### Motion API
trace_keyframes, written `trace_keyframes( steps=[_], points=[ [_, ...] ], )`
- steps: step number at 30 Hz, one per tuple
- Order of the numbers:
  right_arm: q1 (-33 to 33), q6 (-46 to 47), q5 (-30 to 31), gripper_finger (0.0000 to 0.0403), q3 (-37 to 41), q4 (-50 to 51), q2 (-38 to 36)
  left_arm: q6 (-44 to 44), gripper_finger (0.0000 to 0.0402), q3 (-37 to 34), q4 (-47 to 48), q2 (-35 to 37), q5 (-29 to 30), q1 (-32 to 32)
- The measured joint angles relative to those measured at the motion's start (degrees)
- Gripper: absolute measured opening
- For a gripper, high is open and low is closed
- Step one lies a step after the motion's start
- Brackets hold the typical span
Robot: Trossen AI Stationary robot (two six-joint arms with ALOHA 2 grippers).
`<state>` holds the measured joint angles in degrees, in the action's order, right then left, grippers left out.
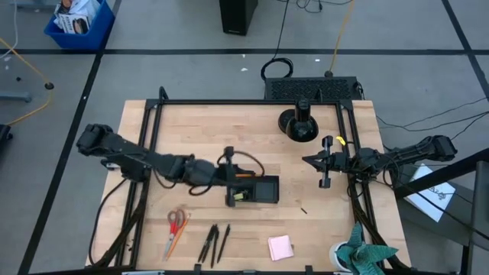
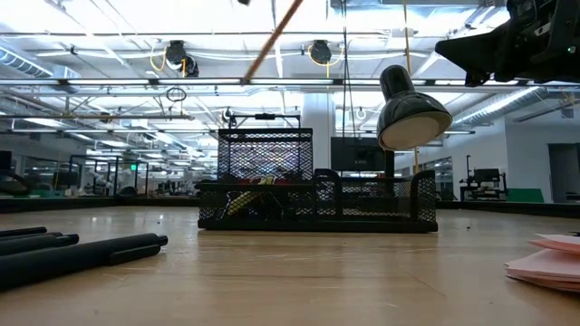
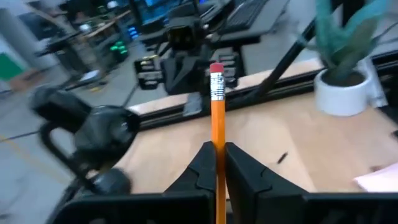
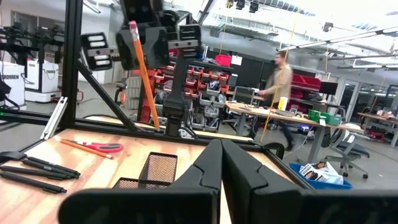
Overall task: Pick and place office supplies into organizer
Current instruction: Put the right yellow pencil into the black desk organizer
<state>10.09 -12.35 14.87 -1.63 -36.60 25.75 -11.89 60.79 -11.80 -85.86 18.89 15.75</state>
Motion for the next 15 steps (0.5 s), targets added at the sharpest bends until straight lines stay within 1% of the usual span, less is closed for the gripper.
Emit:
trace_keyframes(
  steps=[3,5,8,10,15],
  points=[
    [0.0,-0.7,0.0,0.0000,0.0,0.0,0.0,0.6,0.0006,-2.6,-4.5,0.1,-7.6,-4.0],
    [0.0,-0.8,0.0,0.0000,0.0,0.0,0.0,2.2,0.0004,-5.2,-7.7,0.0,-10.6,-6.1],
    [0.0,-0.8,0.0,0.0000,0.0,0.0,0.0,3.7,0.0009,-9.1,-16.1,0.0,-15.0,-7.9],
    [0.0,-0.8,0.0,0.0000,0.0,0.0,0.0,4.5,0.0016,-11.4,-20.8,0.1,-16.0,-8.3],
    [0.0,-0.8,0.2,0.0000,0.0,0.0,0.0,8.3,0.0011,-16.6,-26.1,0.0,-16.0,-9.8]
  ],
)
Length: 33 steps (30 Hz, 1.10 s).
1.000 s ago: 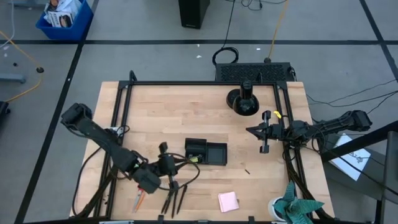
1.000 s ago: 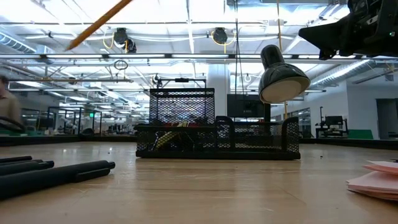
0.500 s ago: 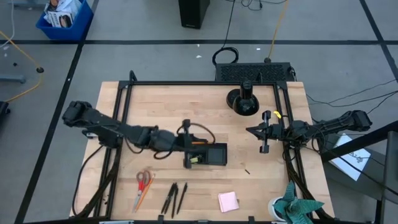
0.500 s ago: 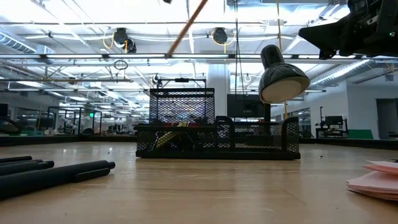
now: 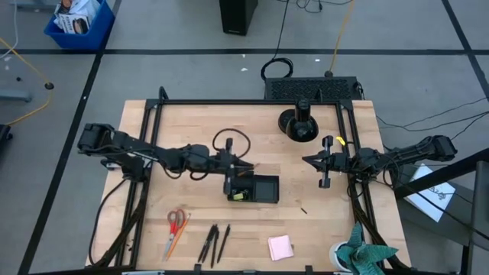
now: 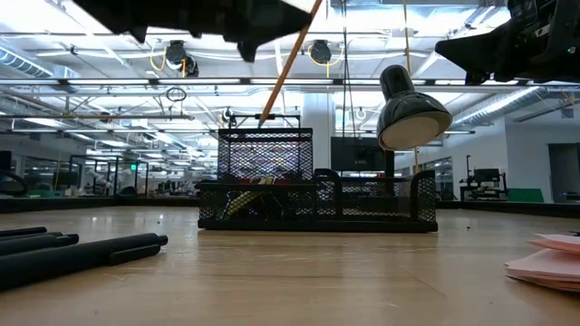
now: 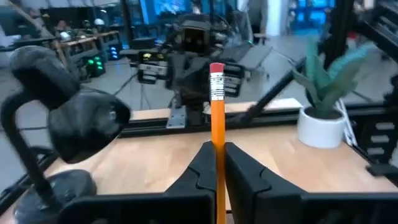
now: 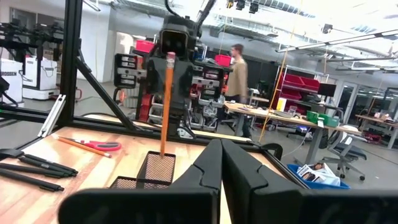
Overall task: Pick and place office supplies into organizer
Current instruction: Put the right yellow pencil into the black desk organizer
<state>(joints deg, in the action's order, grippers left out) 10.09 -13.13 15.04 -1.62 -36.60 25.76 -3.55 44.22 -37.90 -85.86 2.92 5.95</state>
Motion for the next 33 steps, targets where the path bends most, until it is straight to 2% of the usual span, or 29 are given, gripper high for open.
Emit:
trace_keyframes(
  steps=[4,9,17,21,26,33],
  points=[
    [0.0,0.0,0.1,0.0000,0.0,0.0,0.0,1.4,0.0005,-3.6,-4.3,0.0,0.0,-0.7],
    [0.0,0.0,0.1,0.0000,0.0,-0.1,0.0,3.3,0.0019,-6.3,-6.8,-0.6,0.3,-1.6],
    [0.0,0.0,0.3,0.0000,0.0,-1.1,0.0,4.8,0.0005,-6.3,-9.3,-6.3,1.9,-1.3],
    [0.0,0.0,0.3,0.0000,0.0,-1.1,0.0,5.3,0.0014,-6.3,-10.1,-9.3,1.9,-1.3],
    [0.0,0.0,0.3,0.0000,0.0,-1.1,0.0,5.9,0.0024,-6.3,-9.9,-10.7,2.1,-1.3],
    [0.0,-0.2,0.3,0.0000,0.0,-1.1,0.0,6.2,0.0005,-6.3,-7.7,-10.7,2.1,-1.0]
  ],
)
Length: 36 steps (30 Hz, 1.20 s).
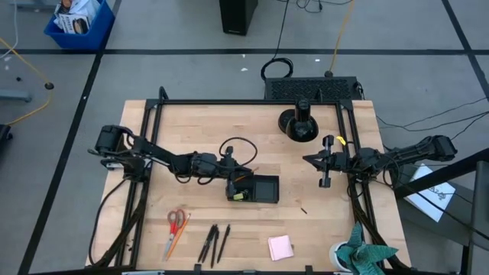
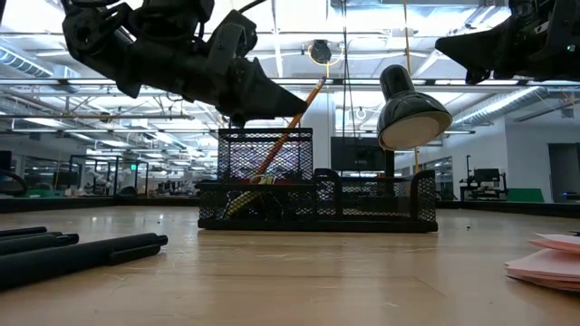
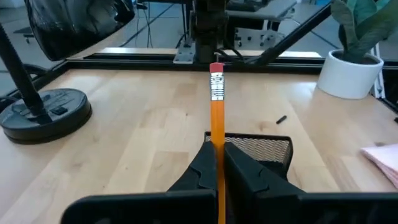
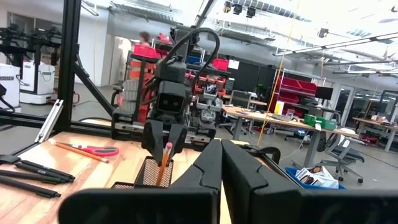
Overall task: Pick and place office supplies into organizer
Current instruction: Put the right yellow pencil into the black desk organizer
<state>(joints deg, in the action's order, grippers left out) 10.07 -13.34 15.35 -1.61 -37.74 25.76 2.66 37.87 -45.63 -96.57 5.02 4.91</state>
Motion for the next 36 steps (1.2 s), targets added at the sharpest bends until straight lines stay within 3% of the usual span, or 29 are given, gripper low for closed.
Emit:
trace_keyframes(
  steps=[6,14,36],
  points=[
    [0.0,0.0,0.0,0.0000,0.0,0.0,0.0,0.4,0.0022,0.0,1.0,0.0,0.2,0.0],
    [0.0,-0.1,0.0,0.0000,0.0,0.2,0.0,0.9,0.0008,0.0,2.5,0.0,0.7,0.0],
    [0.0,-1.0,0.0,0.0000,0.0,0.3,0.0,3.5,0.0026,0.1,5.7,0.1,0.1,-0.2]
  ],
)
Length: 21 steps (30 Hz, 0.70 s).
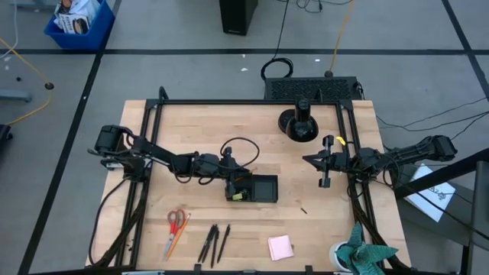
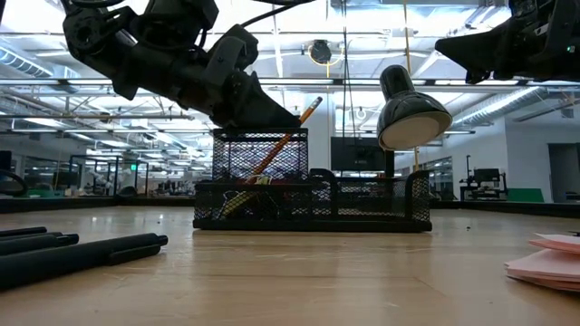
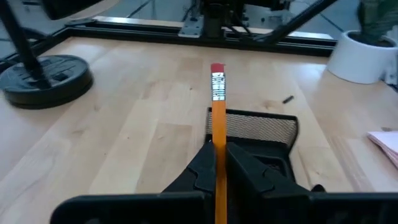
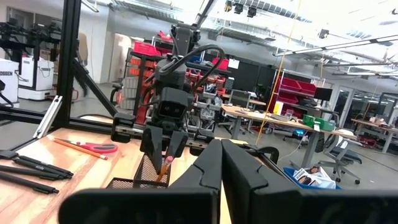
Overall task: Pick and place office supplies into organizer
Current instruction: Put the right yellow pencil into the black desk organizer
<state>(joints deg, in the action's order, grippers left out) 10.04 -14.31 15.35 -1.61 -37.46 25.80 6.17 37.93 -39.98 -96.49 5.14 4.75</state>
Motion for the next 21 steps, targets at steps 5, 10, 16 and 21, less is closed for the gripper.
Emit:
trace_keyframes(
  steps=[5,10,16,21],
  points=[
    [0.0,0.0,0.0,0.0000,0.0,0.0,0.0,0.0,0.0035,0.0,-0.9,0.0,-2.1,0.0],
    [0.0,0.0,0.0,0.0000,0.0,0.0,0.0,0.6,0.0077,0.0,-0.9,0.0,-2.1,0.0],
    [0.0,0.1,0.0,0.0000,0.0,0.0,0.0,1.7,0.0128,0.0,-0.9,0.0,-0.1,0.0],
    [0.0,0.1,0.0,0.0000,0.0,0.0,0.0,1.6,0.0144,0.1,-0.2,0.7,0.8,0.0]
  ],
)
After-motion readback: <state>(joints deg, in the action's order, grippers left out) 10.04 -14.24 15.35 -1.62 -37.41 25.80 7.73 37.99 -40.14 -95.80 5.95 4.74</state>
